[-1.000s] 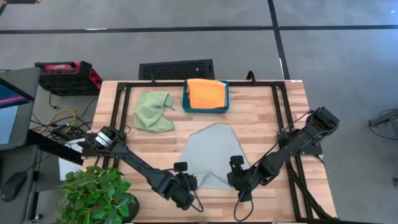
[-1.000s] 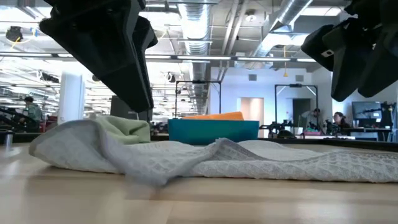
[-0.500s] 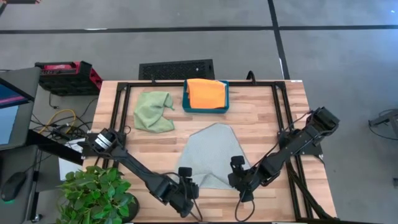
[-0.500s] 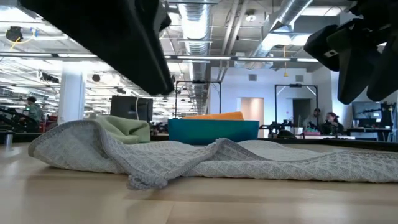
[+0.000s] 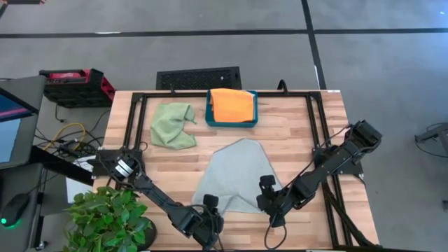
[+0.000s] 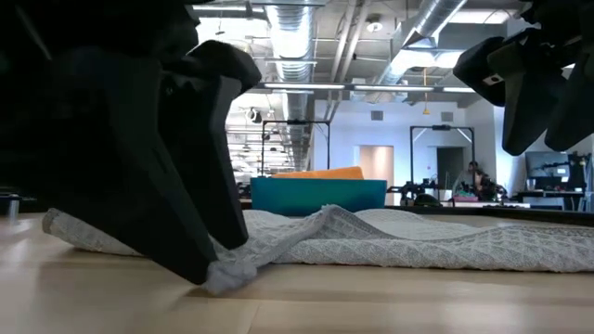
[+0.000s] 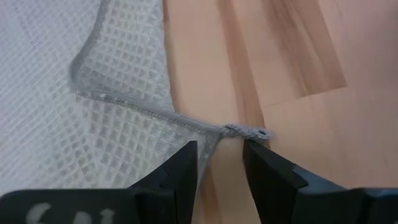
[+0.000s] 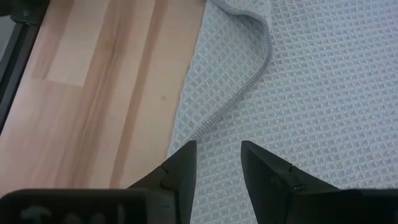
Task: Fold microfiber towels
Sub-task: Fold the gray towel
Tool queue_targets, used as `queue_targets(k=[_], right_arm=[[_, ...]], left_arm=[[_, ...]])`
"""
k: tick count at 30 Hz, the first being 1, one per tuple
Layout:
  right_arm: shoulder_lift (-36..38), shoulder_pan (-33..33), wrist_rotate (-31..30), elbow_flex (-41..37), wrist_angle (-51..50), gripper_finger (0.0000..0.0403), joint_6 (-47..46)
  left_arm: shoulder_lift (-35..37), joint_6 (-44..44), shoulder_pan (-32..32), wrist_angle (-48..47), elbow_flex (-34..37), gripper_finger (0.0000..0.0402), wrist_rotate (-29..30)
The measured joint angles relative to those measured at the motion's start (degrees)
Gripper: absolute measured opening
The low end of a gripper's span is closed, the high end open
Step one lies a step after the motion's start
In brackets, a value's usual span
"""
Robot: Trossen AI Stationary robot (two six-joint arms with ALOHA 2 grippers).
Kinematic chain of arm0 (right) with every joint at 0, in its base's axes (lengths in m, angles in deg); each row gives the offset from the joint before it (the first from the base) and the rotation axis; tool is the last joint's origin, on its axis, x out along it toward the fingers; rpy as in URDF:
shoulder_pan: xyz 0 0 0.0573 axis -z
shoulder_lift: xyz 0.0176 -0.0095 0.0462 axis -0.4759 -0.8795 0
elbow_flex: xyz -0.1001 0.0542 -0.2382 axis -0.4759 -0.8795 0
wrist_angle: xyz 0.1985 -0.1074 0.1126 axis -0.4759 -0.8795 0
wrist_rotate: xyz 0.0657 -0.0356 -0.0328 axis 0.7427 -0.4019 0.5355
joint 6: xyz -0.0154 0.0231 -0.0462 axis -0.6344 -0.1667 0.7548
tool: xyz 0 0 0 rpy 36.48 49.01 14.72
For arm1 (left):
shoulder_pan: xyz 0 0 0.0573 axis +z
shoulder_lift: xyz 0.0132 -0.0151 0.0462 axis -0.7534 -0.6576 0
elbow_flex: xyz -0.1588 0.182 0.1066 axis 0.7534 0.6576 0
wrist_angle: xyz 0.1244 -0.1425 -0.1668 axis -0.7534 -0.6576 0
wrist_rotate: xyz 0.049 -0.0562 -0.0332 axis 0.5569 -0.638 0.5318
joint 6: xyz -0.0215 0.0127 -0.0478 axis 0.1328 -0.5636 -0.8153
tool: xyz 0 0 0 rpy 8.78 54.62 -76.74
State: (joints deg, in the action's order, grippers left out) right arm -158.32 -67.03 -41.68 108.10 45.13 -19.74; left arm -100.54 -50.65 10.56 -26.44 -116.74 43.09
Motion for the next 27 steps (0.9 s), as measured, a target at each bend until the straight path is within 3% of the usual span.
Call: queue_targets(k=[16,27], right_arm=[[0.0,0.1,0.0,0.0,0.2,0.015,0.0],[0.0,0.1,0.0,0.0,0.2,0.015,0.0]], left_arm=[[-1.4,2.3,-0.3,-0.7,-0.2,0.0123,5.7],[-2.2,5.5,-0.1,-1.2,0.0,0.0123,13.7]])
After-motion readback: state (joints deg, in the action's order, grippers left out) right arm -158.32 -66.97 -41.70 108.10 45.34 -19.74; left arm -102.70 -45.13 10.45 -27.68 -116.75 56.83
